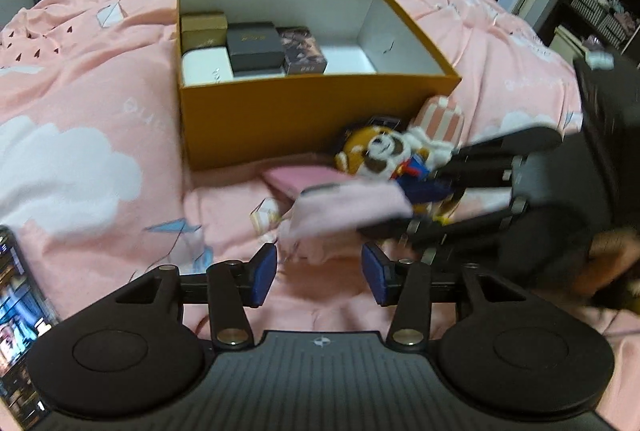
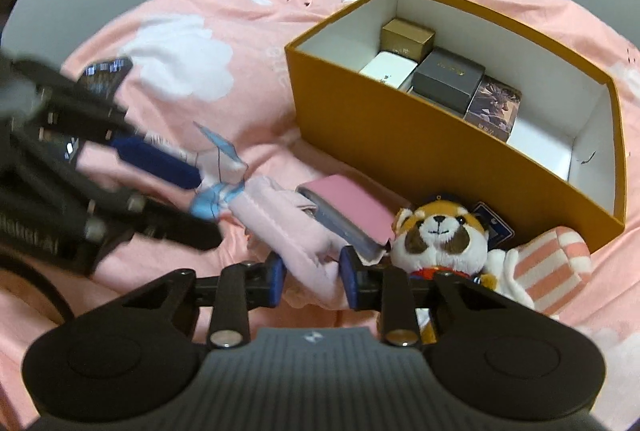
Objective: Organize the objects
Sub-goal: 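Grasp pink backpack strap with left tool while right tool approaches pink wallet, then lift pink backpack with left tool while right tool grasps pink wallet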
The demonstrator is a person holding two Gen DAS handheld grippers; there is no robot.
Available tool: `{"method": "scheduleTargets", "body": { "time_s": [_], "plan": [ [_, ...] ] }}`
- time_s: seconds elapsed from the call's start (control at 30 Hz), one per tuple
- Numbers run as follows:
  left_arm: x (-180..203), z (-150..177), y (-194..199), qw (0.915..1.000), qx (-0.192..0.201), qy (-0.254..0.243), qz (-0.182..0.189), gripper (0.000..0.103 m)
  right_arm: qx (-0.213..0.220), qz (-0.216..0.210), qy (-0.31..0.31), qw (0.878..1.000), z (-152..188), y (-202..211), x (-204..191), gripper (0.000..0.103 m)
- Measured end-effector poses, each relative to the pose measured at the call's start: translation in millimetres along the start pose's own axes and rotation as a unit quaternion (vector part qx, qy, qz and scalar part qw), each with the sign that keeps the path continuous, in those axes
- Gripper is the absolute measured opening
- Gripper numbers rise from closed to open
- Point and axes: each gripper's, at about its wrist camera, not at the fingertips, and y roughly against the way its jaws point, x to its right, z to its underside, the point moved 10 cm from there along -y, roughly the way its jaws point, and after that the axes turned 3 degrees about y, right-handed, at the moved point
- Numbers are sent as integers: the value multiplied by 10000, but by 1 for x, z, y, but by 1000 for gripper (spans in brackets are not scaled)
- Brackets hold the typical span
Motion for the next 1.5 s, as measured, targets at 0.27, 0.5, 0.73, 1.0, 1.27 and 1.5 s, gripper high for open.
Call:
{"method": "scheduleTargets", "body": {
  "time_s": [0.27,0.5,0.73,1.0,1.27,1.5],
  "plan": [
    [-5,-2,-19,9999,113,47,41,68,-12,-306,-894,9955,-9,1,22,20],
    [-9,-6,-46,9983,-38,559,184,71,-44,-169,-992,9949,-4,-8,31,28],
    [-3,-15,-60,9989,-41,464,52,41,-22,-18,-1207,9927,0,-7,48,29],
    [-16,-12,-46,9974,25,597,-399,23,40,43,-1266,9919,-2,-1,51,45],
    [-50,-15,-9,9899,267,716,-1191,22,-165,-68,-867,9961,-12,-9,34,47],
    [-72,-20,0,9846,389,956,-1409,22,-577,-135,-373,9975,-20,-41,6,63]
  ]
}}
